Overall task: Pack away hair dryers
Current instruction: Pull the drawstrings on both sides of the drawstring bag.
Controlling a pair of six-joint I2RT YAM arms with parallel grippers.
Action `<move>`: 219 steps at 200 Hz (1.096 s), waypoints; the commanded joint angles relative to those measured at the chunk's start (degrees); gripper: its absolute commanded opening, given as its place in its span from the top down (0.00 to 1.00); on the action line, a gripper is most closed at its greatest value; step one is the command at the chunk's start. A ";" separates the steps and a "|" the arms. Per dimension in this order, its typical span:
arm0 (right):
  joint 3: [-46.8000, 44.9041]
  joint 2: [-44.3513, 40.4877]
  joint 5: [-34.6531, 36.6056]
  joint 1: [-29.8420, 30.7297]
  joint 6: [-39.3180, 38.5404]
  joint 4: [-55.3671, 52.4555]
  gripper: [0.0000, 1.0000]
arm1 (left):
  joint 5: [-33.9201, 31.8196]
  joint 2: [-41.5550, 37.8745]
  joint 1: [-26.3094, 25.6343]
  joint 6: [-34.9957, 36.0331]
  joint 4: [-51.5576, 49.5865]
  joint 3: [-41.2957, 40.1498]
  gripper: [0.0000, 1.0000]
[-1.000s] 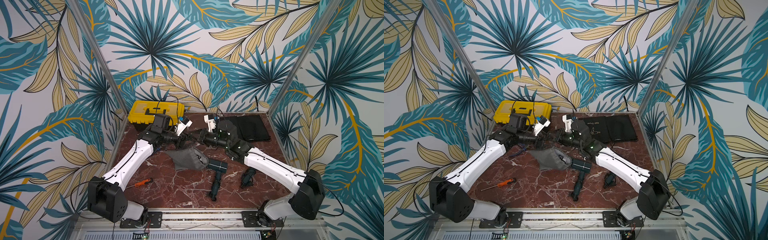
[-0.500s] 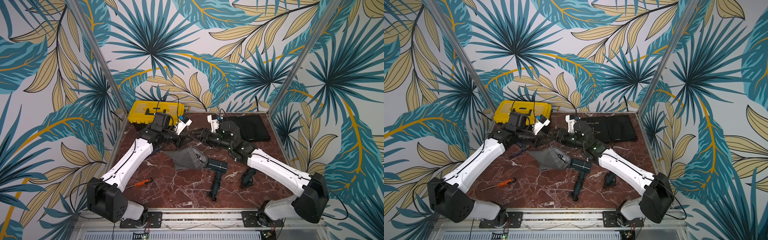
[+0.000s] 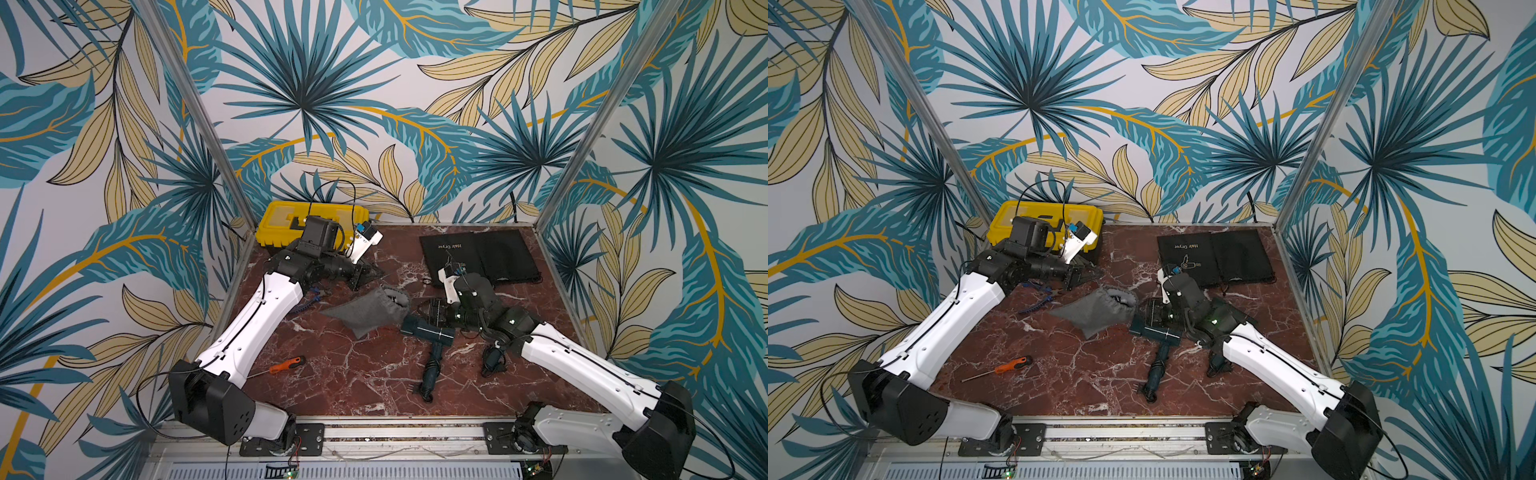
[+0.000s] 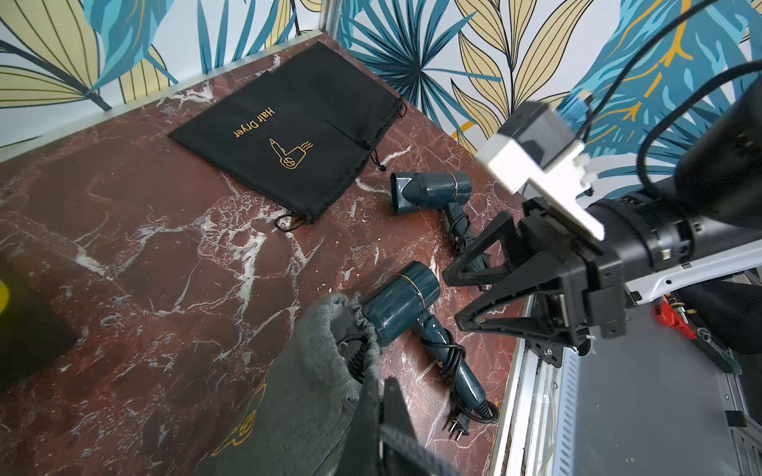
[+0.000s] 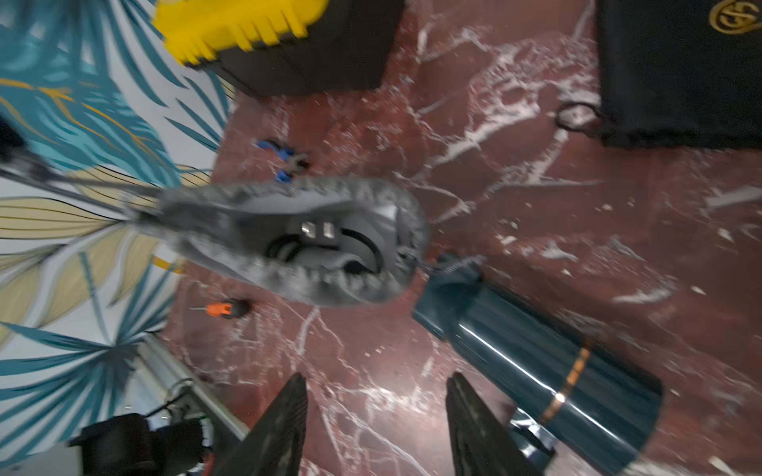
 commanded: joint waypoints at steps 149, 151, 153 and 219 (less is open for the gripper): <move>5.93 14.50 -4.94 0.07 -16.61 -8.24 0.43 | 3.06 1.28 1.20 4.68 -5.24 8.50 1.00; 5.94 14.52 -5.12 0.09 -16.77 -8.25 0.43 | 3.15 1.23 1.16 4.72 -5.32 8.56 1.00; 5.99 14.59 -5.25 0.12 -16.95 -8.31 0.43 | 3.19 1.26 1.19 4.77 -5.39 8.54 1.00; 9.69 19.19 -6.16 0.20 -21.29 -9.56 0.43 | 5.02 1.59 1.19 5.86 -7.42 9.97 1.00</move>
